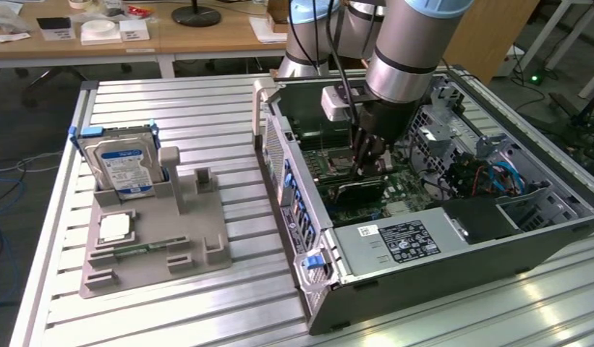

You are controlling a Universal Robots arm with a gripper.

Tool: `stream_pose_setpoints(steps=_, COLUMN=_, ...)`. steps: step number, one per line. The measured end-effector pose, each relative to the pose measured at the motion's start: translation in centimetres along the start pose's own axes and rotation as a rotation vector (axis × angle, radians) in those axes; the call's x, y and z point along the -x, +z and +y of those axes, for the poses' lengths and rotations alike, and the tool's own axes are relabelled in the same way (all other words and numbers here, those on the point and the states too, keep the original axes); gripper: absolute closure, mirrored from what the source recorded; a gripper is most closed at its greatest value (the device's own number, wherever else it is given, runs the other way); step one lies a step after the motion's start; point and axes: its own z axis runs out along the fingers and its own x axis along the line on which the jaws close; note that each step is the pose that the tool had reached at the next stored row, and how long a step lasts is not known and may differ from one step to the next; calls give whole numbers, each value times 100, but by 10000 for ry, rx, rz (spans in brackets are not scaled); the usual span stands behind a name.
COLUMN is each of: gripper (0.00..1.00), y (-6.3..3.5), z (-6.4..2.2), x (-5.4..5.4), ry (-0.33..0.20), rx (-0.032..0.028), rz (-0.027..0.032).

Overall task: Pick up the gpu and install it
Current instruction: 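Press down on the gpu until it lock into place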

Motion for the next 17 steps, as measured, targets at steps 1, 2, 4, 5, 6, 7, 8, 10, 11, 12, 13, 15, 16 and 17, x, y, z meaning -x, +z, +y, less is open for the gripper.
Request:
stream_pose_setpoints(steps=1, gripper=89, y=0, z=0, x=0, ry=0, rx=0, rz=0)
stream_pose_setpoints(steps=2, gripper=89, y=0, z=0, x=0, ry=0, rx=0, rz=0)
stream_pose_setpoints(steps=4, gripper=89, y=0, z=2, x=0, ry=1, rx=-1, rz=0)
stream_pose_setpoints(steps=5, gripper=89, y=0, z=9, x=0, ry=2, rx=-1, rz=1)
stream_pose_setpoints(steps=6, gripper=89, y=-1, z=32, x=-1, ry=0, rx=0, rz=1)
stream_pose_setpoints(steps=7, gripper=89, y=-1, z=48, x=-2, ry=0, rx=0, rz=1)
stream_pose_setpoints(steps=8, gripper=89, y=0, z=56, x=-1, ry=0, rx=-1, rz=0)
stream_pose_setpoints(steps=10, gripper=89, y=0, z=82, x=-3, ry=-1, rx=-1, rz=0)
stream_pose_setpoints(steps=11, gripper=89, y=0, z=93, x=-3, ry=0, rx=-1, rz=0)
stream_pose_setpoints(steps=12, gripper=89, y=0, z=100, x=-3, ry=0, rx=-2, rz=-1)
stream_pose_setpoints(steps=13, gripper=89, y=0, z=114, x=-4, ry=-1, rx=-1, rz=0)
stream_pose_setpoints(steps=15, gripper=89, y=0, z=139, x=-4, ry=-1, rx=-1, rz=0)
stream_pose_setpoints(steps=16, gripper=89, y=1, z=160, x=-5, ry=-1, rx=-1, rz=1)
stream_pose_setpoints(steps=17, gripper=89, y=2, z=188, x=-6, ry=-2, rx=0, rz=1)
